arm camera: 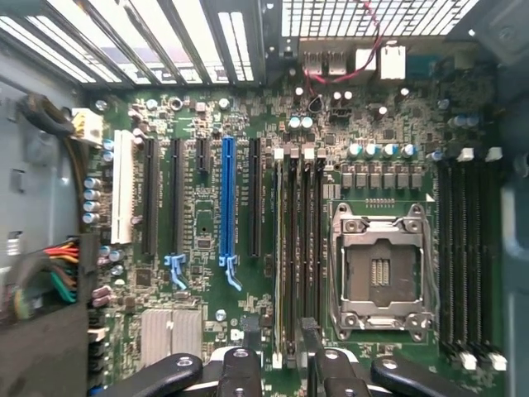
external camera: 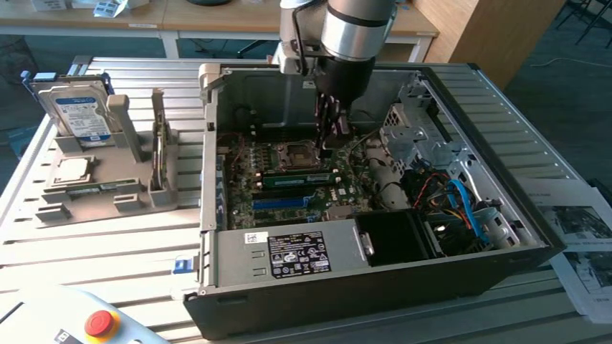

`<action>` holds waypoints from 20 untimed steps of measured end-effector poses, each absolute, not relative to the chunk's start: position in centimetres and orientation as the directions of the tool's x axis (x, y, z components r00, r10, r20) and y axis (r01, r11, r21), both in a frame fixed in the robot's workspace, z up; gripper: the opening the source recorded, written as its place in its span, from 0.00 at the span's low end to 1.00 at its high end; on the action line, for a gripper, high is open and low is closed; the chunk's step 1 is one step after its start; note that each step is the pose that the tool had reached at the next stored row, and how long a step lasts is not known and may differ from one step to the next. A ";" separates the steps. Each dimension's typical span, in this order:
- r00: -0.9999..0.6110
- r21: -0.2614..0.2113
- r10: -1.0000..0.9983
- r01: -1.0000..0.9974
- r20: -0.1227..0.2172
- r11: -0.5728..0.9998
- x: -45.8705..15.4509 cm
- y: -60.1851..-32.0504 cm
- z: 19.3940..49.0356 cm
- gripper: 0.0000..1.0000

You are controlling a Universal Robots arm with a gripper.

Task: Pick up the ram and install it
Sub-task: 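Insert the ram into the slot, then press down the ram until it locks into place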

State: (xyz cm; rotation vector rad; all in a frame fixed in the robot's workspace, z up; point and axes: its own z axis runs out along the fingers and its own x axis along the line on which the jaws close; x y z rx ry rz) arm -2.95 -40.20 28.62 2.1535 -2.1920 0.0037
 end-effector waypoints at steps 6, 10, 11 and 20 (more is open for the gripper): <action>-0.017 0.046 -0.999 -0.999 0.051 0.019 -3.0 -40.2 30.4 0.31; -0.017 0.046 -0.999 -0.999 0.051 0.019 -3.0 -40.2 31.5 0.31; -0.017 0.046 -0.999 -0.999 0.051 0.019 -2.9 -40.2 31.7 0.31; -0.017 0.046 -0.999 -0.999 0.051 0.019 -2.9 -40.2 32.6 0.31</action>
